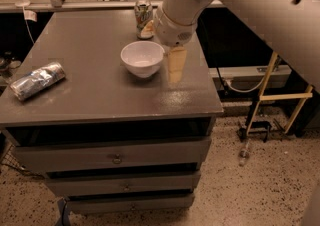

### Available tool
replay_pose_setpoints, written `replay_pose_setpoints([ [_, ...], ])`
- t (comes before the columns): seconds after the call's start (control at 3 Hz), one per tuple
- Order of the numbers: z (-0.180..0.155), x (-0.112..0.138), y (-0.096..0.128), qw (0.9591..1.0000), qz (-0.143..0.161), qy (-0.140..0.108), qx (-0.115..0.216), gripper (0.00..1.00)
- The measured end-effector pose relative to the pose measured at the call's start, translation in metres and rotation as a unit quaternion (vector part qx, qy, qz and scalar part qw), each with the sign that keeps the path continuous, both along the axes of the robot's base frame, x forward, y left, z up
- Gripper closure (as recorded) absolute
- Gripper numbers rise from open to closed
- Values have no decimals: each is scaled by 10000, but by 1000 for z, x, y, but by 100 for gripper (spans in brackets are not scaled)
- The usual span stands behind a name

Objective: Move white bowl near redbull can

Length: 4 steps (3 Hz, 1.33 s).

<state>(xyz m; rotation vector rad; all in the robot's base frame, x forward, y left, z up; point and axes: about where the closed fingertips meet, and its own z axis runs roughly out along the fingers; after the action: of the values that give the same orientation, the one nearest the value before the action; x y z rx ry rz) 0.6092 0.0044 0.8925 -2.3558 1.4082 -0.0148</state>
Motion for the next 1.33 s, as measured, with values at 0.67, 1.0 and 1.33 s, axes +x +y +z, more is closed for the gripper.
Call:
replay_pose_setpoints([
  [0.67, -27, 8, 12, 9990, 158, 322, -278, 0],
  [1.0, -41, 8, 16, 9976, 204, 520, -416, 12],
  [1.33, -48, 7, 17, 9965, 240, 640, -489, 31],
])
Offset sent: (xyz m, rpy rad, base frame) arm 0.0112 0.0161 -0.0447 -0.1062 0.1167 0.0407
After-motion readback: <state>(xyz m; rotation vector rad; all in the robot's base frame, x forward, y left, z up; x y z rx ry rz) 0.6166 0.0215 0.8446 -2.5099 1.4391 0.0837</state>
